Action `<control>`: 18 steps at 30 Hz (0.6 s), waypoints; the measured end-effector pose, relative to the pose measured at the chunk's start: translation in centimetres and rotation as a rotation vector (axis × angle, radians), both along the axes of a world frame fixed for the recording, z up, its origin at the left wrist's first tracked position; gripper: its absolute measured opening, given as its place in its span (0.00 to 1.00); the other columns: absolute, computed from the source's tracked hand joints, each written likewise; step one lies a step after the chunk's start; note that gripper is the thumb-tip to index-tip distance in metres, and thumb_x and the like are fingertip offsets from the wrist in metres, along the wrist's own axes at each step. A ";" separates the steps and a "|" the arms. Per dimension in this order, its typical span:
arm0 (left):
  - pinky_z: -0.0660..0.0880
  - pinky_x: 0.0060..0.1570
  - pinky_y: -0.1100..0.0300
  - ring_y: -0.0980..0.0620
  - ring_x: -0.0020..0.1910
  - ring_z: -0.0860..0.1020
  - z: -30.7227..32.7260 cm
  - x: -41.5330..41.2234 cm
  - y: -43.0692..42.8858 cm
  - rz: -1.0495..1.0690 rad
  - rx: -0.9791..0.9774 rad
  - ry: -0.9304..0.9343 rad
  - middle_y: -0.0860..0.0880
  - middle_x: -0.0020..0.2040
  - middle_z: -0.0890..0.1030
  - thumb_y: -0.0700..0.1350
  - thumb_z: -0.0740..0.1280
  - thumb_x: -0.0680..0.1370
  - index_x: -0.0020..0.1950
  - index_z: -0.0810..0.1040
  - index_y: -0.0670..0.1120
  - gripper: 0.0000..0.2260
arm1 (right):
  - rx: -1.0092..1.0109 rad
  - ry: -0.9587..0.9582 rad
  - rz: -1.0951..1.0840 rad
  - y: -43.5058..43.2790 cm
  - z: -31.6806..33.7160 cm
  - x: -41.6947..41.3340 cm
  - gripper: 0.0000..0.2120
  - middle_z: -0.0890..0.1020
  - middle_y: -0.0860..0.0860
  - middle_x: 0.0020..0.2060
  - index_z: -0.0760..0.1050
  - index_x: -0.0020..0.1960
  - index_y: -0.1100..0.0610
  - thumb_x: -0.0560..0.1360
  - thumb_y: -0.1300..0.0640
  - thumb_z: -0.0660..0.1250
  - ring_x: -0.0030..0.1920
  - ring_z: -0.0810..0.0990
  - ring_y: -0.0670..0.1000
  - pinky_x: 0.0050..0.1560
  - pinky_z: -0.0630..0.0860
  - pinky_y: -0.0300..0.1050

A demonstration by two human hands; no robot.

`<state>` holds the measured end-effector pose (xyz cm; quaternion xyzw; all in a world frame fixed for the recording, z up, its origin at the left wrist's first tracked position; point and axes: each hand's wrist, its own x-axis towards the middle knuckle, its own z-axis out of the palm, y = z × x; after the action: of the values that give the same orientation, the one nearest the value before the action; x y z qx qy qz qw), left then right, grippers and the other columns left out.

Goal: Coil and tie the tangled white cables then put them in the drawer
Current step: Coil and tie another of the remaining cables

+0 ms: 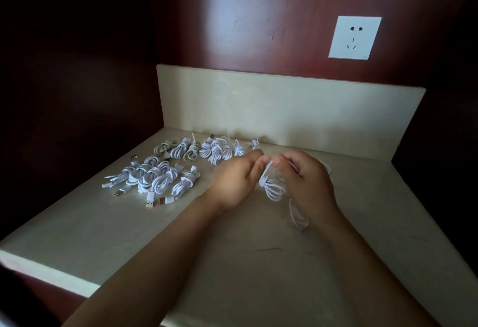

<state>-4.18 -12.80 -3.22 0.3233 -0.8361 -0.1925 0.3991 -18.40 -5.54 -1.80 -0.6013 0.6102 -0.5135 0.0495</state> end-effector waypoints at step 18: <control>0.67 0.35 0.58 0.56 0.31 0.68 0.1 -0.5 0.0 0.178 0.160 0.608 0.55 0.30 0.70 0.49 0.54 0.84 0.37 0.69 0.49 0.17 | 0.305 -0.507 0.414 -0.5 0.0 4.1 0.11 0.63 0.44 0.21 0.68 0.33 0.49 0.74 0.53 0.61 0.21 0.60 0.43 0.22 0.58 0.35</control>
<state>-4.67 -12.83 -3.11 0.3531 -0.6293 -0.3098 0.6191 -14.34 -6.07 -1.81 -0.5512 0.5135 -0.5284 0.3916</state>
